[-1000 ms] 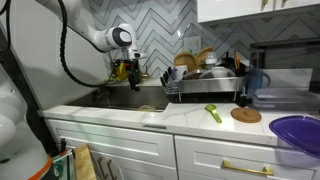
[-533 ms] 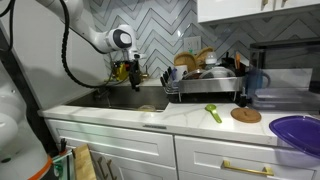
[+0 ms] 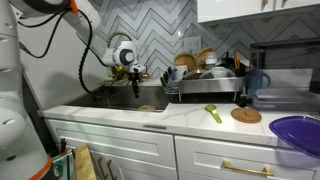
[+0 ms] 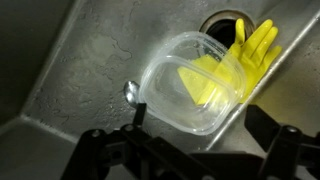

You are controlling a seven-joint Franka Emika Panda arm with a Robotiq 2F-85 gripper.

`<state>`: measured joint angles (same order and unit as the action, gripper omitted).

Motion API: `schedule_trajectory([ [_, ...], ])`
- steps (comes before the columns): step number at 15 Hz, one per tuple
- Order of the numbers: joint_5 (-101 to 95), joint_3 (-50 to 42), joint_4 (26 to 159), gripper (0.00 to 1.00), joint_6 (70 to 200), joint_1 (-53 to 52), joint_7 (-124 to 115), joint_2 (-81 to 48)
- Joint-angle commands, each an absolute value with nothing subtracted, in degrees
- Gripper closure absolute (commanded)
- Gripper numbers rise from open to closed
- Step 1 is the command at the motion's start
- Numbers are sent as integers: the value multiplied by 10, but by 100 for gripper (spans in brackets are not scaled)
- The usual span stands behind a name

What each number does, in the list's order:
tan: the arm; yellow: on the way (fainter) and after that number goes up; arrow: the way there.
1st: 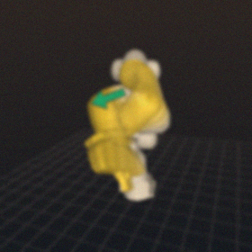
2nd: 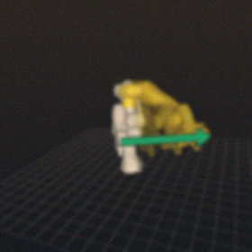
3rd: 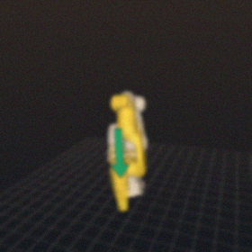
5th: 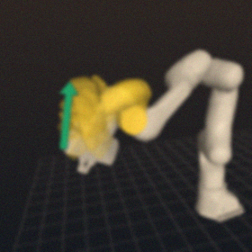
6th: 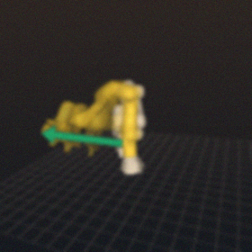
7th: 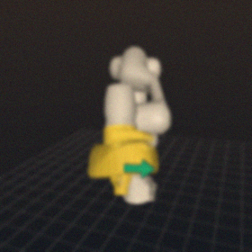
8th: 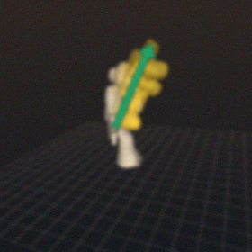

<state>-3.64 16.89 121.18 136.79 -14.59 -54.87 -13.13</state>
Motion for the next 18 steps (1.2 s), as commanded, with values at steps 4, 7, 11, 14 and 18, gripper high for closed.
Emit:
schedule_trajectory([
  [4,-30,143,1210,0,1367,-166,-543,-125],
  [7,-30,143,1210,0,1367,-166,-543,-123],
  [11,-30,138,1182,0,1384,-171,-508,-171],
  [14,-26,130,1161,0,1411,-174,-478,-214],
  [18,8,129,1118,0,1443,-175,-436,-281],
])
